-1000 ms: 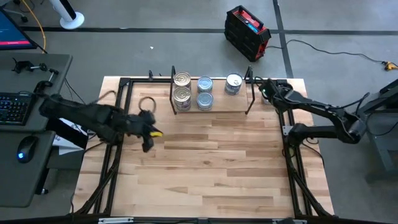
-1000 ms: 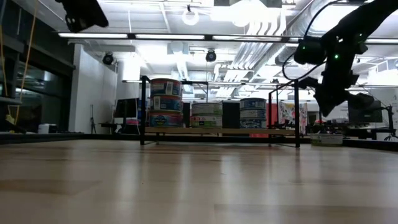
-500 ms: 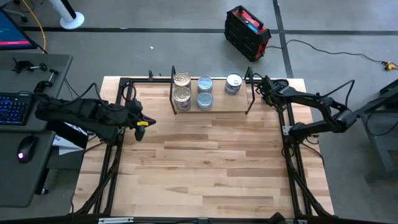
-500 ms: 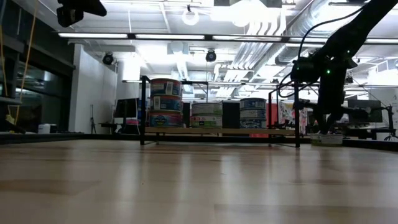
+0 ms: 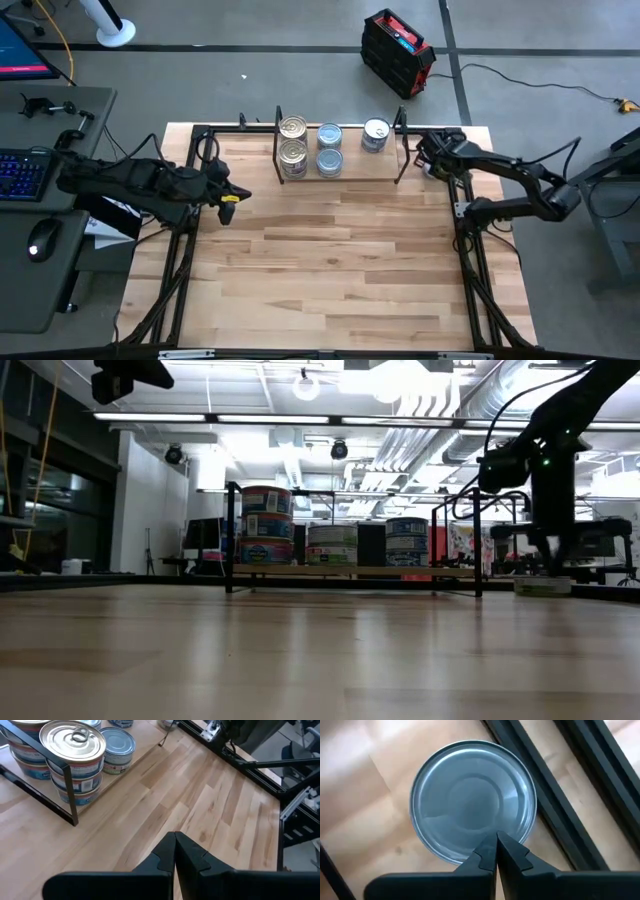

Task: Stack canned seafood by type on shelf
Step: Stack the green white tuna can on top of the other green white tuna cans on the shelf

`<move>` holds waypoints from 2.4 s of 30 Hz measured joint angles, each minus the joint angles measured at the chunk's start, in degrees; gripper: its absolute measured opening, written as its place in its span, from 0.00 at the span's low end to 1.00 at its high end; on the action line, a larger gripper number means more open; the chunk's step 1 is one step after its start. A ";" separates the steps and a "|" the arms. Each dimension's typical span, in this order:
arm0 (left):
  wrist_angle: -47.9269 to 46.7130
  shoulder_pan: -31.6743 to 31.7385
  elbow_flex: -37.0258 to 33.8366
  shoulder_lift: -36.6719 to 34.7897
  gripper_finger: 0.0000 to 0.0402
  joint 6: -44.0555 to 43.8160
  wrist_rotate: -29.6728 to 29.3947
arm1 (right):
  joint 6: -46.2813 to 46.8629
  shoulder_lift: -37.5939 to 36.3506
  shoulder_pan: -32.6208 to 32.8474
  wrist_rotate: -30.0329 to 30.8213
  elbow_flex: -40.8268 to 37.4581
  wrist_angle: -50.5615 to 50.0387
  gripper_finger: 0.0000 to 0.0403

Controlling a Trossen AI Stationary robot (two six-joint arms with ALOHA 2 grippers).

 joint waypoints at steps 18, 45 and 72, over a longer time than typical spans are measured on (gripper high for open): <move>-0.02 -0.07 0.00 0.04 0.00 -1.34 0.06 | -2.95 -0.56 11.33 -4.53 0.03 -16.26 0.00; -0.02 -0.07 0.01 0.04 0.00 0.60 -1.23 | 1.77 -0.63 30.52 -11.95 0.11 -15.42 0.00; -0.02 -0.07 0.00 0.04 0.00 6.18 -1.50 | 0.44 -0.43 62.00 -37.31 -0.22 -14.64 0.00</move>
